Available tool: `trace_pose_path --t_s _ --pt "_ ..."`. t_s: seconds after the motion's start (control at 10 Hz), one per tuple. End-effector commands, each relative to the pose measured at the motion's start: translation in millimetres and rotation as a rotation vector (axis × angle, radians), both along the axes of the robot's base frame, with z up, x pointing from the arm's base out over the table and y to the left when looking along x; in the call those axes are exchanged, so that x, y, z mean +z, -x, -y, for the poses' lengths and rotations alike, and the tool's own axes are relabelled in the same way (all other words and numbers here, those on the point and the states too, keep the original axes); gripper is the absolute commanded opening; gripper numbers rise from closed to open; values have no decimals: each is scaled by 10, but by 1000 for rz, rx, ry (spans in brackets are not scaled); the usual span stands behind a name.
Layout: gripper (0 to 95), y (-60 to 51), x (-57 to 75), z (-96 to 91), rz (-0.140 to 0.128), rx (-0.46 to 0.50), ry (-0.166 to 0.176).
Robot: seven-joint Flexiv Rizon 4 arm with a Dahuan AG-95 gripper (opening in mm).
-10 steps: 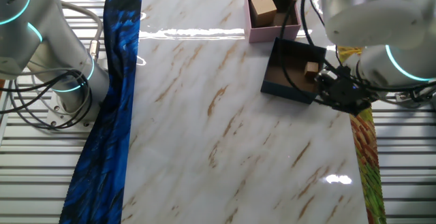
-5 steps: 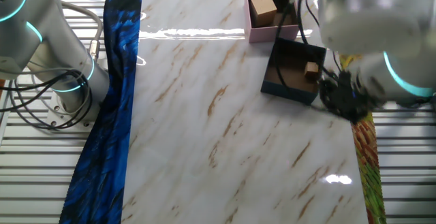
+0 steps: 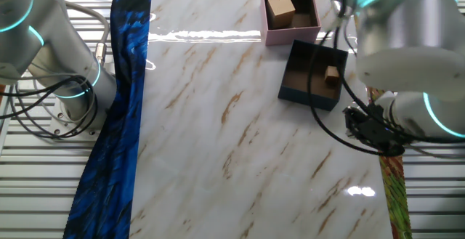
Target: Move an object from one box to another
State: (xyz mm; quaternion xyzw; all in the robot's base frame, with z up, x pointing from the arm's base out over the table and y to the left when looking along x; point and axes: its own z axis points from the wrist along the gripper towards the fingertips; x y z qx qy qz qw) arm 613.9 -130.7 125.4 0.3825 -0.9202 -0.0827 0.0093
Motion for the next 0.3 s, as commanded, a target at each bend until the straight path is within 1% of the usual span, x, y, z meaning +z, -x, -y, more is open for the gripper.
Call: trace_pose_path --t_s 0.1,0.2,0.3 --pt "0 11 -7 0 0 -126 33" --pt "0 0 -7 -9 3 -135 31" --pt "0 -3 -10 -13 10 -132 15"
